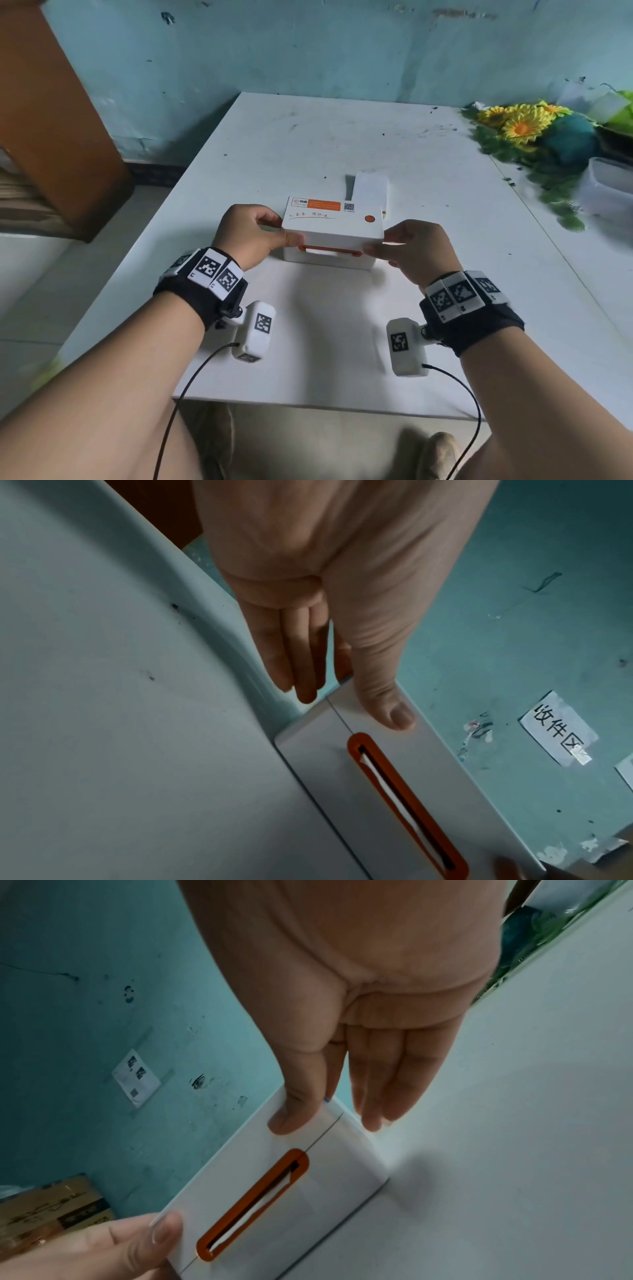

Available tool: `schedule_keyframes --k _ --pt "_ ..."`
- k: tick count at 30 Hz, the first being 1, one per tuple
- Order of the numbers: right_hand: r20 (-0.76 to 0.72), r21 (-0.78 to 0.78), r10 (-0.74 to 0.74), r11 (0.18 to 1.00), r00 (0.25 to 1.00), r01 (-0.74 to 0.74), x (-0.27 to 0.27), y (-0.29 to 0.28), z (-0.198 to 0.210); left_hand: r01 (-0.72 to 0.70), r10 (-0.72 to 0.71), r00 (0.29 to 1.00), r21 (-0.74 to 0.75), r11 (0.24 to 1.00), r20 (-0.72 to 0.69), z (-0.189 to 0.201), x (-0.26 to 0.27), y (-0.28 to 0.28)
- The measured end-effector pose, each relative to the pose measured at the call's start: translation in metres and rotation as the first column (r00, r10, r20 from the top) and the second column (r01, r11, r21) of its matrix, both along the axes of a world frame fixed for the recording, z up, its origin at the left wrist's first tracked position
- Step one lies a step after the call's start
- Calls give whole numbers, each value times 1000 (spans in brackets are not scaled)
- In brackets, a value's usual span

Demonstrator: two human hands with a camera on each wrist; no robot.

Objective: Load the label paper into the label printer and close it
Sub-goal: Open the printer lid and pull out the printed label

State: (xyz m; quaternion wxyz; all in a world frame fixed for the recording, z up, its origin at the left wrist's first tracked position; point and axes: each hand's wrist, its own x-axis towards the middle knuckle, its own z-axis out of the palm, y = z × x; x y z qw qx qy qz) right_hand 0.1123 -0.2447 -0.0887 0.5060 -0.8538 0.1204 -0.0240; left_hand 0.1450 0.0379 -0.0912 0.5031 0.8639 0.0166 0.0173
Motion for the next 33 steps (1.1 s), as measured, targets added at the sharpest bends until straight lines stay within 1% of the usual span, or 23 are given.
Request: schedule_keyframes --k 3,8,12,14,17,20,22,25,29,31,33 --pt "-1 24 -3 1000 1000 3 0 3 -1 16 -16 1000 23 1000 -1 2 -2 -1" --pt "49 2 23 1000 999 -23 -5 5 3 17 -17 1000 35 999 -1 0 -2 4" --pt "13 30 63 998 998 -64 -5 4 3 105 -104 994 33 994 -41 -1 -1 13" --pt "-12 73 84 994 996 -83 -4 4 3 147 -145 988 30 989 -54 0 0 17" --pt "-32 185 92 979 995 -84 -3 6 3 156 -155 986 20 987 -53 2 -1 21" --pt "-17 307 91 948 996 -82 -4 8 5 172 -170 984 57 983 -47 2 -2 21" --pt "-14 348 83 935 996 -73 -6 10 8 179 -177 984 73 981 -32 0 0 19" --pt "2 326 67 943 998 -64 -7 13 9 163 -162 987 76 984 -10 -2 3 18" --pt "-52 281 97 956 994 -79 -10 18 16 110 -111 993 -32 993 -49 5 -1 14" --pt "-83 264 96 962 992 -71 -12 21 18 106 -109 992 -55 993 -55 6 -1 10" --pt "-97 240 79 969 992 -54 -14 25 21 98 -98 995 -18 995 -29 3 1 7"
